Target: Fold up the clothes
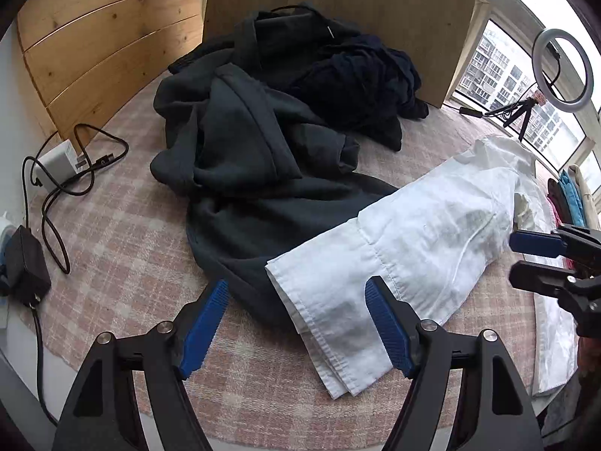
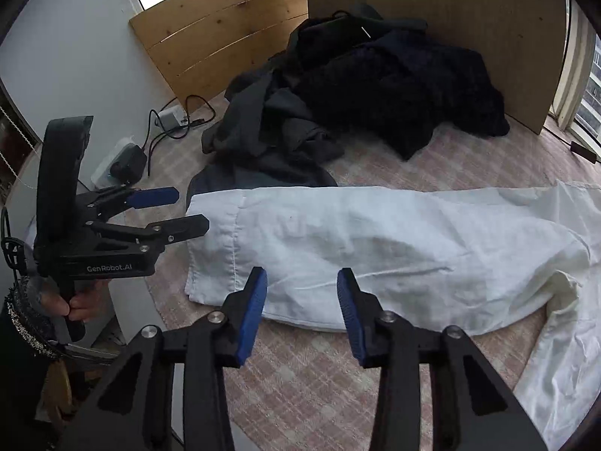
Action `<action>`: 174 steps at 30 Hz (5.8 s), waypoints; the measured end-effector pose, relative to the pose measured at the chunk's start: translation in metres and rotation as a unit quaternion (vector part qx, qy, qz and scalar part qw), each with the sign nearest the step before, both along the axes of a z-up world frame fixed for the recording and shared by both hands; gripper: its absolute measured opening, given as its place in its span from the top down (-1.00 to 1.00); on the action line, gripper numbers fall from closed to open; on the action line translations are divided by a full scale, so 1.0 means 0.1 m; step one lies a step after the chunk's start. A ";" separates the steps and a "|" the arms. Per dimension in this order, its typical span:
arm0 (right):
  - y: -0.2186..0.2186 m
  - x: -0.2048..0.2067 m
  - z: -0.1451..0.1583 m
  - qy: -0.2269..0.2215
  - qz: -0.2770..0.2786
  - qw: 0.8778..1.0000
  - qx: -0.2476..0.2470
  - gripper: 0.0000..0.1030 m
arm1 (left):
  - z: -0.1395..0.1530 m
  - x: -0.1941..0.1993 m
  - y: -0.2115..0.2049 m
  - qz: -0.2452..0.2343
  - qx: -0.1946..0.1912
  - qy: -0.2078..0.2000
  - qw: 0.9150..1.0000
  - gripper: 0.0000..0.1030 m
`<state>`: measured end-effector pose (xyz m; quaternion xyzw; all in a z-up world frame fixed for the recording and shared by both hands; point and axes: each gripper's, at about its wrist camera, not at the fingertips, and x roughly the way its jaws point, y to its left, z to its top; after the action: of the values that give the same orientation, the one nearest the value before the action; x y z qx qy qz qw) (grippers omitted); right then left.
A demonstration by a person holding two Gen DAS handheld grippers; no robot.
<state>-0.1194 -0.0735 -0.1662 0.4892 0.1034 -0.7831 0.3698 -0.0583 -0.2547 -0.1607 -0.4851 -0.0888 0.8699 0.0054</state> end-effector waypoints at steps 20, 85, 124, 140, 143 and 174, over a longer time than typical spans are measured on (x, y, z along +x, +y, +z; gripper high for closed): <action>-0.22 -0.06 -0.51 -0.049 -0.041 0.996 0.066 0.66 | -0.18 -0.24 -0.15 -0.146 0.078 -0.046 0.985 -0.33; 4.89 -0.58 0.76 -0.120 -0.176 0.969 -0.125 0.70 | 0.37 0.81 5.15 -0.519 0.029 -0.145 0.842 0.90; 3.90 -2.31 -0.05 -0.136 -0.196 0.964 -0.118 0.44 | -0.25 -1.57 3.59 -0.284 -0.071 -0.017 0.956 0.41; 4.03 -2.78 -0.23 -0.117 -0.229 0.965 -0.060 0.21 | -0.29 -1.62 3.07 -0.132 -0.013 -0.014 0.991 0.52; 3.98 -2.78 -0.10 -0.098 -0.195 0.973 -0.070 0.35 | -0.18 -1.56 3.07 -0.141 -0.034 0.001 0.989 0.44; 4.26 -0.78 0.08 -0.182 -0.074 0.979 -0.060 0.02 | 0.30 1.32 3.83 -0.185 0.132 -0.100 0.969 0.37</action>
<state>-0.1979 0.3526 -0.1578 0.6065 -0.0491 -0.7111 0.3522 0.0732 0.1286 -0.1306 -0.5722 -0.1115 0.7819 0.2209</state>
